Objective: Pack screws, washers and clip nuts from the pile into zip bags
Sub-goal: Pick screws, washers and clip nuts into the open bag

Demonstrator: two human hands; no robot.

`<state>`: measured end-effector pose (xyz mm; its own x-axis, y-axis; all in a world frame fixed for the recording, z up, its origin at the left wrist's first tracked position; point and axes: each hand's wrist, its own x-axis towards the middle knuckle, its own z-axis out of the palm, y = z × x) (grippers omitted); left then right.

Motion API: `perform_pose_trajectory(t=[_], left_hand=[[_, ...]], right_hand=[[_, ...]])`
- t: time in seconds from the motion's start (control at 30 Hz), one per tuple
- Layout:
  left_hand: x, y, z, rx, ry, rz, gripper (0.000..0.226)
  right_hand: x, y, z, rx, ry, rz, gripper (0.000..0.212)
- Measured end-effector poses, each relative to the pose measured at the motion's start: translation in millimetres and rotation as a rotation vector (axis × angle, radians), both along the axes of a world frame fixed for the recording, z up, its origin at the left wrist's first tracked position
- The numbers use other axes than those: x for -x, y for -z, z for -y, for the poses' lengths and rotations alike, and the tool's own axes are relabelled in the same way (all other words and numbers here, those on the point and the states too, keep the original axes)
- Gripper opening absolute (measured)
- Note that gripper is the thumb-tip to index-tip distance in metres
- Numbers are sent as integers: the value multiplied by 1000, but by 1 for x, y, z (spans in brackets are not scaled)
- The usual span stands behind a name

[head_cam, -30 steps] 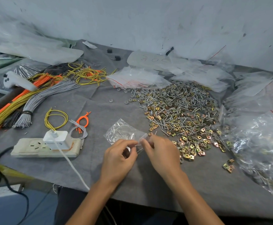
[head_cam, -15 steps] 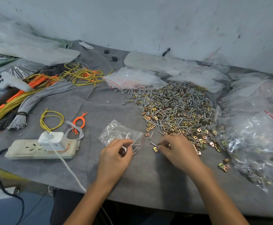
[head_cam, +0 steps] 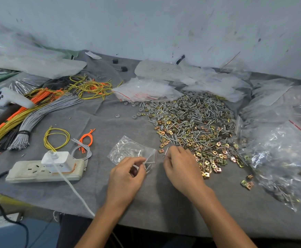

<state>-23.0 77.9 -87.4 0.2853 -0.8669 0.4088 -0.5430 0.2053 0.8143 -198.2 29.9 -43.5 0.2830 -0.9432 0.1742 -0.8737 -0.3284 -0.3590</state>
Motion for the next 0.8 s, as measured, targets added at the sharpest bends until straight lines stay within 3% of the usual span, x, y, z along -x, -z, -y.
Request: perform_pose_trajectory(t=[0.17, 0.27, 0.33, 0.57, 0.7, 0.8], left_hand=[[2, -2, 0, -19, -8, 3, 25], [2, -3, -1, -18, -14, 10, 25], [2, -4, -1, -17, -11, 13, 25], [0, -4, -3, 45, -4, -9, 16], [-2, -4, -3, 56, 15, -28, 17], [-3, -6, -4, 59, -8, 20, 18]], right_hand=[[1, -6, -10, -53, -90, 273, 9], [-6, -3, -16, -99, -139, 339, 4], [-11, -2, -19, -117, -144, 362, 15], [-29, 0, -22, -122, -87, 350, 9], [-37, 5, -24, 97, -52, 198, 12], [-26, 4, -19, 113, -23, 239, 15]])
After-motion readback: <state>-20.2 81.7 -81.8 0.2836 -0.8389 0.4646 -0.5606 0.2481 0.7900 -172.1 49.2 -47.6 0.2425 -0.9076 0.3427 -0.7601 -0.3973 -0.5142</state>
